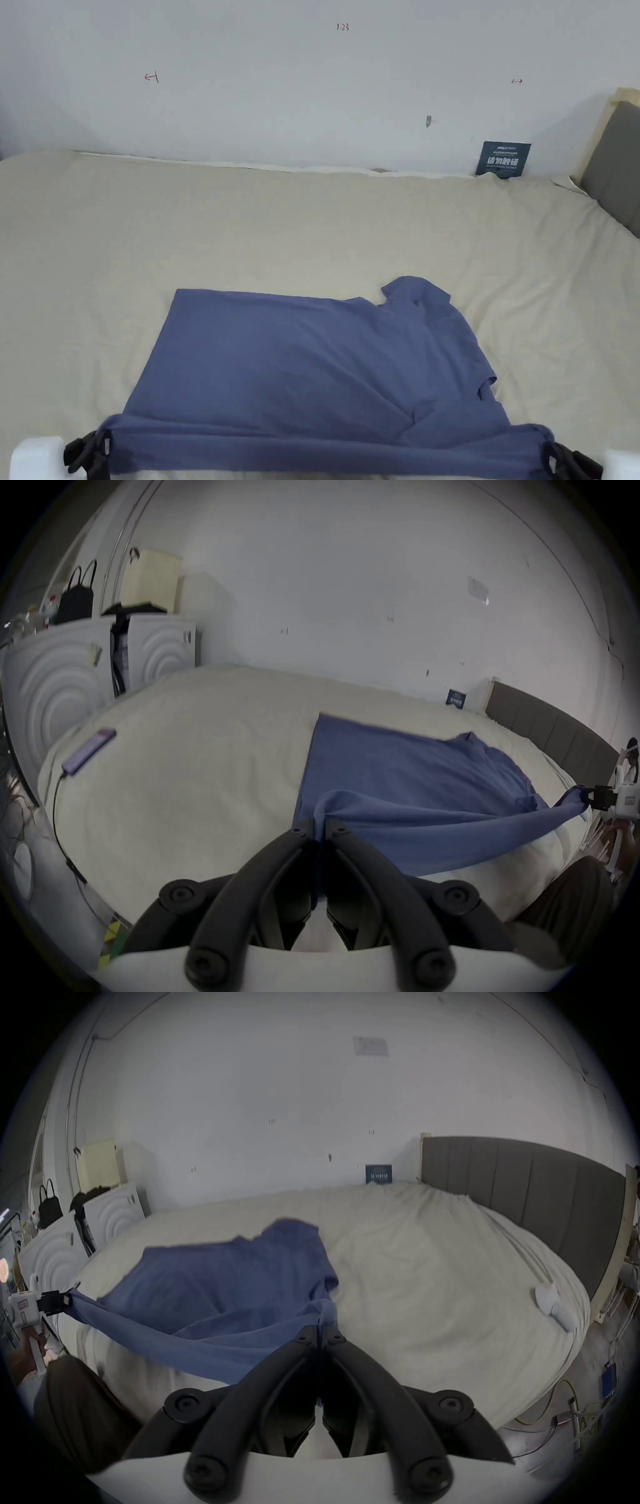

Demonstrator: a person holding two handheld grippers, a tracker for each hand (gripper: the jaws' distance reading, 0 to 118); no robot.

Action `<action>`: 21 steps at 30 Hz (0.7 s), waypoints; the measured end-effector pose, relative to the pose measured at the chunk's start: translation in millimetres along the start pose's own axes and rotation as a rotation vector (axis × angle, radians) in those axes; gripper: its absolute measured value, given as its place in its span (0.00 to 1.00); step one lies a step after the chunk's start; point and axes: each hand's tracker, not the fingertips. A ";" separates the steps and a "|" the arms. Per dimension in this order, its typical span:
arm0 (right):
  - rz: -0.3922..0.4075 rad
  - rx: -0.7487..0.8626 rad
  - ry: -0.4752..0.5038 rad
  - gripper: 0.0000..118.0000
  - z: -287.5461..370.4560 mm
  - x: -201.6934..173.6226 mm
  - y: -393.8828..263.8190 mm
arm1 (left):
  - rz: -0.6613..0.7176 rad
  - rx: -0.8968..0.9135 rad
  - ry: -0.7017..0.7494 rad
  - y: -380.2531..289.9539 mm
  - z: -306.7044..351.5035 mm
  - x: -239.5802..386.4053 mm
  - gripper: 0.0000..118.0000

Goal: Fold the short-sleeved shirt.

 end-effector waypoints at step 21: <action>0.202 0.502 -0.115 0.98 110.4 -81.3 74.8 | -0.088 0.346 0.087 50.8 131.0 64.1 1.00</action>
